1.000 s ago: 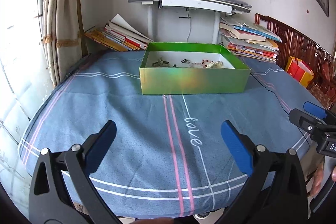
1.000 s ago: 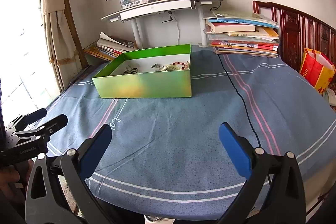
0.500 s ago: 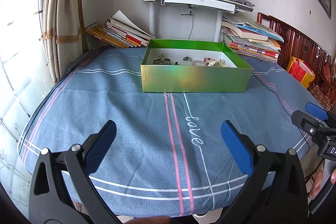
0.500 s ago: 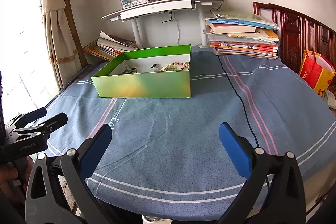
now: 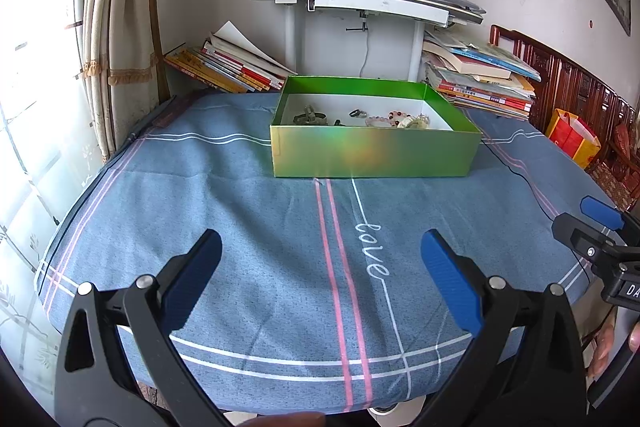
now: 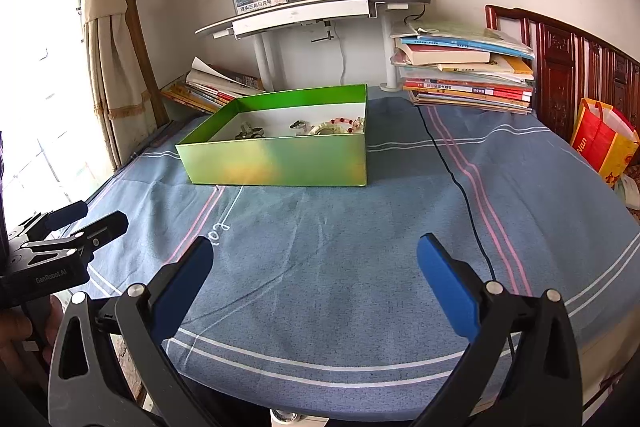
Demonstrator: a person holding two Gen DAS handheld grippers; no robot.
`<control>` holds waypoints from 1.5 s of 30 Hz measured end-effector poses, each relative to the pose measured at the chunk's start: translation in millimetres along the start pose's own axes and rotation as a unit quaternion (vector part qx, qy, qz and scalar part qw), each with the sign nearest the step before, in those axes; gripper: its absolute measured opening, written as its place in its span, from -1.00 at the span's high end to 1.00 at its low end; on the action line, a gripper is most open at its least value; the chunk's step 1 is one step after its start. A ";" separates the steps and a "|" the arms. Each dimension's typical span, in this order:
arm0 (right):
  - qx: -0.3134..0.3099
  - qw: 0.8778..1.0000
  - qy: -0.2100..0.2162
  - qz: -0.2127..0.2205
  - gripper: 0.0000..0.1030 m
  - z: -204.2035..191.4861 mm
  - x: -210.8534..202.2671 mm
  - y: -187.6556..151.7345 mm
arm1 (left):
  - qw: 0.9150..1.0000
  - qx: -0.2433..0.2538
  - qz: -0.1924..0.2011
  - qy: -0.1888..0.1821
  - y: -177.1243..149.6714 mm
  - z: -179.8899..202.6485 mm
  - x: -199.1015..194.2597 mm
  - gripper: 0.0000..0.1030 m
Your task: Organize jewelry
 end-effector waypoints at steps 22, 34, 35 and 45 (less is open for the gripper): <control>0.002 1.000 0.001 -0.002 -0.93 1.4 1.3 -2.7 | 1.000 0.001 -0.004 -0.001 -1.6 0.1 0.4 -0.91; 0.003 1.000 0.002 -0.003 -0.93 2.8 2.0 -3.5 | 1.000 0.001 -0.006 -0.002 -2.5 2.0 1.1 -0.91; 0.003 1.000 0.001 -0.003 -0.93 2.7 1.8 -3.6 | 1.000 0.001 -0.006 -0.002 -2.5 2.0 1.3 -0.91; 0.003 1.000 0.000 -0.004 -0.93 1.9 2.6 -4.5 | 1.000 0.001 -0.006 -0.002 -2.3 2.2 1.2 -0.91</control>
Point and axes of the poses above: each gripper's, at about its wrist camera, not at the fingertips, and x roughly the way its jaws point, z to its right, y to its top, the point moved 7 cm from there along x, roughly the way its jaws point, and after that the axes turned 2 degrees about x, right-handed, at the moved point
